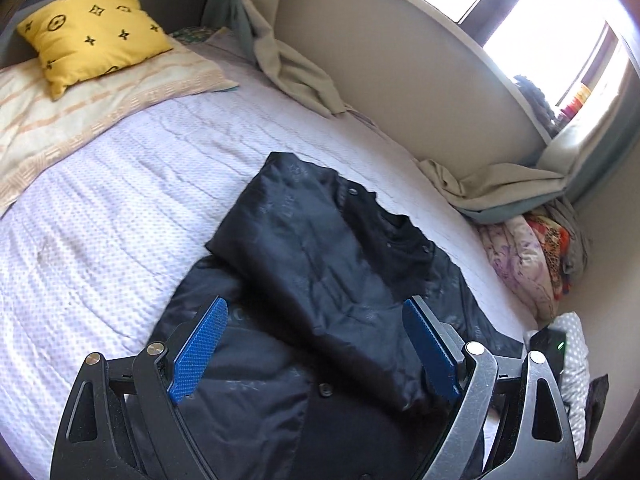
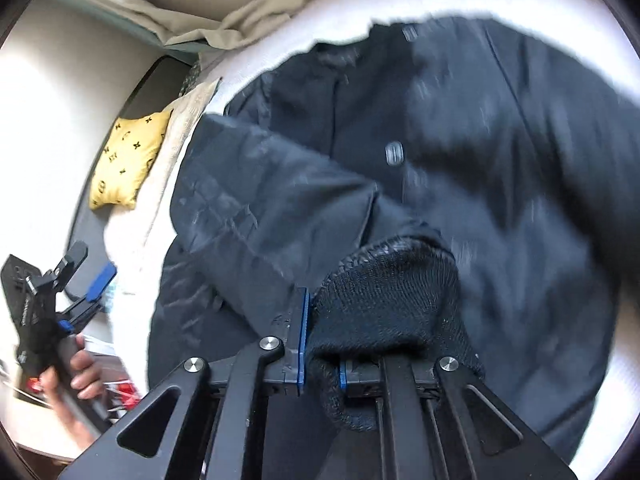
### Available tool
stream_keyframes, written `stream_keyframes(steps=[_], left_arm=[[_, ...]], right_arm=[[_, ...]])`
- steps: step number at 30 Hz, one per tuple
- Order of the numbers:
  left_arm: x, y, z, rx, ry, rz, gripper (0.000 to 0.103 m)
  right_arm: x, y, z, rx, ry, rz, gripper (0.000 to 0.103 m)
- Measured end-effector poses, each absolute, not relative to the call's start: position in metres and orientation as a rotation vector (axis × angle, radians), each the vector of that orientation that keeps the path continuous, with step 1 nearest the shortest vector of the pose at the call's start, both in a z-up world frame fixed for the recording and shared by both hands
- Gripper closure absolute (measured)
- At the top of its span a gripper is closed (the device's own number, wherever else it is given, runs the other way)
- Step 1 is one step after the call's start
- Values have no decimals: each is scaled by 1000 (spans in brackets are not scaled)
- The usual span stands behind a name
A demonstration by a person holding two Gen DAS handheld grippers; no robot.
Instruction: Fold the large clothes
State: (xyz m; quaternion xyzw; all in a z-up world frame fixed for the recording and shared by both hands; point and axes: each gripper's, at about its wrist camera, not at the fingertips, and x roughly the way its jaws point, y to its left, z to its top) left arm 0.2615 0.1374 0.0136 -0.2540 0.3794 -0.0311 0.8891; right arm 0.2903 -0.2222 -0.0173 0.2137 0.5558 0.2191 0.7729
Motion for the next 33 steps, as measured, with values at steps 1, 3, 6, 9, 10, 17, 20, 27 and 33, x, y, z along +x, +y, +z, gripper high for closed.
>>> stream_keyframes(steps=[1, 3, 6, 9, 10, 17, 20, 27, 33], left_arm=[[262, 139, 11, -529, 792, -54, 11], [262, 142, 9, -530, 797, -45, 11], [262, 145, 5, -522, 802, -37, 11], [266, 143, 0, -513, 815, -33, 11], [267, 141, -2, -506, 817, -36, 11], [275, 135, -9, -433, 842, 35, 11], [277, 132, -9, -373, 850, 74, 11], [297, 115, 2, -232, 862, 59, 11], [334, 95, 0, -64, 856, 50, 11]], right_arm=[[297, -222, -12, 451, 1180, 472, 97], [304, -224, -1, 424, 1132, 472, 98], [313, -222, 24, 348, 1029, 474, 98], [319, -229, 33, 329, 973, 486, 98], [319, -230, 29, 330, 976, 481, 98], [324, -245, -22, 313, 1149, 396, 78], [321, -261, -26, 379, 1203, 354, 60], [300, -294, 19, 470, 1130, 302, 63], [290, -276, 45, 397, 1025, 334, 88]])
